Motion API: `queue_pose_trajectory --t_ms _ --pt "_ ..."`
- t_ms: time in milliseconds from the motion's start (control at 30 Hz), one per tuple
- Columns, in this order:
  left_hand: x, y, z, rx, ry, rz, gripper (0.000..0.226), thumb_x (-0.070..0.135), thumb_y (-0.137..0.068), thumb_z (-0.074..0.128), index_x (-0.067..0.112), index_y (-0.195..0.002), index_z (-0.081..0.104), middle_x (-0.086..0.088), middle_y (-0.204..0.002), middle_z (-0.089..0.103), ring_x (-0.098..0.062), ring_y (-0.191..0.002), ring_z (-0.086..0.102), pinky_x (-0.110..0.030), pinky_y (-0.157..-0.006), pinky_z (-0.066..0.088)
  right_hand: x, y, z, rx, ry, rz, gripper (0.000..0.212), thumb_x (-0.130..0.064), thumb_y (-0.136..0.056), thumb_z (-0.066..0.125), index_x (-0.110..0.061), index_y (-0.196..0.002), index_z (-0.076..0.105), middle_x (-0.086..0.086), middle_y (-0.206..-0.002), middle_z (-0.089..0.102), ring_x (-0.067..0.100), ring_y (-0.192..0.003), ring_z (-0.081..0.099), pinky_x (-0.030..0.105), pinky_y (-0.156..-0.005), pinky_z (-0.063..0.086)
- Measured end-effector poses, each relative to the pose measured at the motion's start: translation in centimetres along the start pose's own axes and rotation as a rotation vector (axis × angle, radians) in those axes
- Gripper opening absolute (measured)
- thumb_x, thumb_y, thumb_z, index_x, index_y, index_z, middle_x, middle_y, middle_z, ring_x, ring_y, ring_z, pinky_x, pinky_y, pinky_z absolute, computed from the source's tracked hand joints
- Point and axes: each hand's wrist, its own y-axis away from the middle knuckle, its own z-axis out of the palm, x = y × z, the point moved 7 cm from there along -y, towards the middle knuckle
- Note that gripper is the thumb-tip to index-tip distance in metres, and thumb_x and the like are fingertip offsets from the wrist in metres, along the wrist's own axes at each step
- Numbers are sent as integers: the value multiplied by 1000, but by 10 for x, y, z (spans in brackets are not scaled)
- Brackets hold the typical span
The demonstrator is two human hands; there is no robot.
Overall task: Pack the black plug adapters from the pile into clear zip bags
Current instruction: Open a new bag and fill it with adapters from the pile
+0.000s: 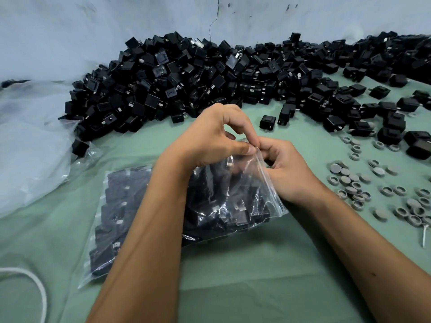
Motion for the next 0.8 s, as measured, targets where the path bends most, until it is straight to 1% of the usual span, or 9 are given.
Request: queue_pose_trajectory --t_ms 67,133,267,333,500,600,667,733,800 --pt "0 0 0 -1 15 9 15 8 -77 89 19 -83 81 -9 -104 67 -24 -101 64 -46 -88 57 0 1 7 -58 5 -1 12 -9 -94 74 -10 -106 74 9 -95 79 28 -90 78 48 -83 61" --pt "0 0 -2 0 29 15 16 9 -77 88 21 -82 81 -10 -104 67 -26 -102 64 -47 -87 57 -1 2 8 -87 12 -15 13 -8 -95 73 -10 -107 73 9 -97 79 28 -92 78 48 -86 61" --pt "1 -1 -2 5 27 18 13 10 -77 89 18 -84 81 -10 -106 67 -25 -103 64 -45 -88 57 -1 1 -4 -13 -10 14 22 -8 -87 81 -10 -108 74 10 -94 79 29 -89 78 49 -85 61" --pt "2 -1 0 0 12 28 14 9 -77 89 18 -84 81 -11 -105 67 -25 -101 64 -46 -87 56 0 1 -2 -45 10 23 23 -9 -87 81 -8 -108 72 10 -94 79 28 -90 78 52 -88 60" --pt "3 -1 0 1 13 38 12 10 -78 88 16 -84 81 -10 -104 67 -26 -101 63 -47 -85 57 1 2 6 -120 41 9 17 -11 -90 76 -9 -107 72 8 -97 80 24 -94 78 43 -86 61" --pt "2 -2 2 -3 6 25 12 11 -77 89 15 -85 81 -9 -105 67 -25 -102 64 -47 -87 56 4 0 -11 59 -10 15 11 -14 -92 76 -12 -102 77 10 -92 80 30 -85 78 45 -78 62" --pt "0 -2 4 -11 4 21 13 13 -76 90 15 -86 82 -8 -105 67 -25 -102 64 -47 -86 57 11 0 -30 249 83 52 6 -19 -94 75 -16 -99 77 6 -86 80 26 -82 77 50 -83 61" --pt "-2 -1 6 -18 13 10 12 14 -77 89 16 -86 82 -7 -103 68 -24 -101 64 -47 -86 58 15 1 -46 396 214 63 5 -20 -96 72 -20 -95 76 -3 -81 79 11 -77 75 40 -83 59" --pt "-5 -1 6 -32 24 -10 11 12 -78 88 16 -85 81 -5 -102 69 -23 -101 65 -48 -86 58 15 1 -54 487 329 66 8 -22 -97 70 -24 -92 75 -9 -78 77 1 -75 71 23 -75 54"
